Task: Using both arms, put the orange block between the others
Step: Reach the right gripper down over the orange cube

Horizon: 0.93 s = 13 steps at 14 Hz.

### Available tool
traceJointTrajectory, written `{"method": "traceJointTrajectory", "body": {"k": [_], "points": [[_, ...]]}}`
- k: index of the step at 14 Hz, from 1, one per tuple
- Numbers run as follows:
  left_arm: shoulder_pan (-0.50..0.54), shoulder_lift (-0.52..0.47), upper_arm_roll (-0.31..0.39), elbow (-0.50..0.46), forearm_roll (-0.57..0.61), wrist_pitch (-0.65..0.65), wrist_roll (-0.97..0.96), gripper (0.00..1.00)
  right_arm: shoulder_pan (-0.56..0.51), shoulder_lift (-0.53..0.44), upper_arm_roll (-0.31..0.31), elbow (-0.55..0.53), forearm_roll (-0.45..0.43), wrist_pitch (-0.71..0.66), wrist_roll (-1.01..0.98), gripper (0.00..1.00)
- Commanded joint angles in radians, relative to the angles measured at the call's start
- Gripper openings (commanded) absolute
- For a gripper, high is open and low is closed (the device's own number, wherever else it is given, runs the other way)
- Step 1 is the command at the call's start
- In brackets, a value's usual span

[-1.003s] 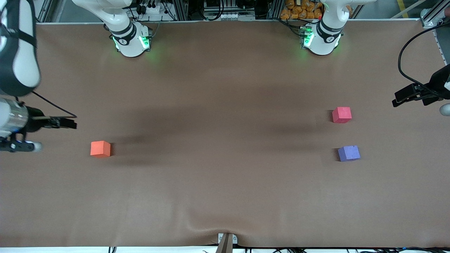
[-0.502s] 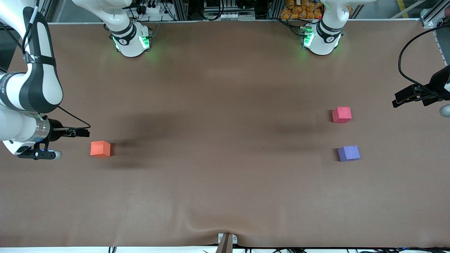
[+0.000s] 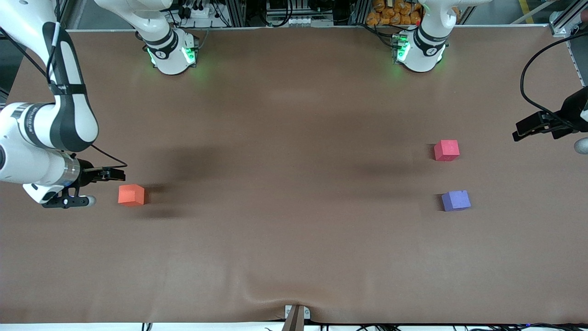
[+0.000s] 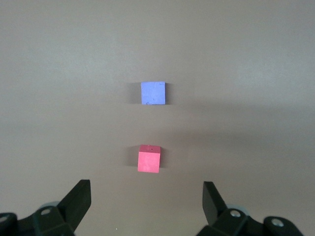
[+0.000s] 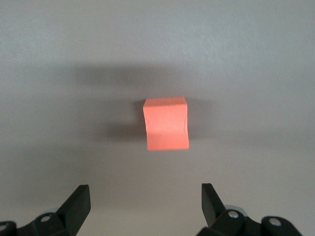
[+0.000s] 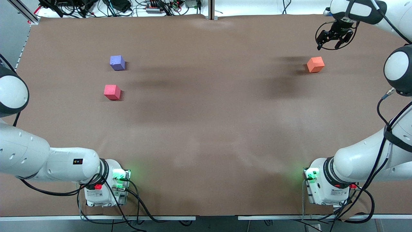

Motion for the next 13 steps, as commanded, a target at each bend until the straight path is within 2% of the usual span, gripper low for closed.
{"method": "traceJointTrajectory", "body": {"k": [1, 5, 8, 13], "points": [[0.007, 0.005, -0.003, 0.018, -0.004, -0.019, 0.014, 1.0, -0.015, 0.051, 0.01, -0.039, 0.015, 0.143, -0.15, 1.0], [0.007, 0.006, -0.003, 0.018, -0.004, -0.019, 0.014, 1.0, -0.032, 0.106, 0.01, -0.044, 0.017, 0.188, -0.158, 1.0], [0.007, 0.005, -0.003, 0.018, -0.004, -0.019, 0.014, 1.0, -0.049, 0.155, 0.01, -0.045, 0.118, 0.239, -0.156, 1.0], [0.007, 0.007, -0.003, 0.018, -0.004, -0.019, 0.014, 1.0, -0.037, 0.18, 0.007, -0.048, 0.117, 0.283, -0.153, 1.0]]}}
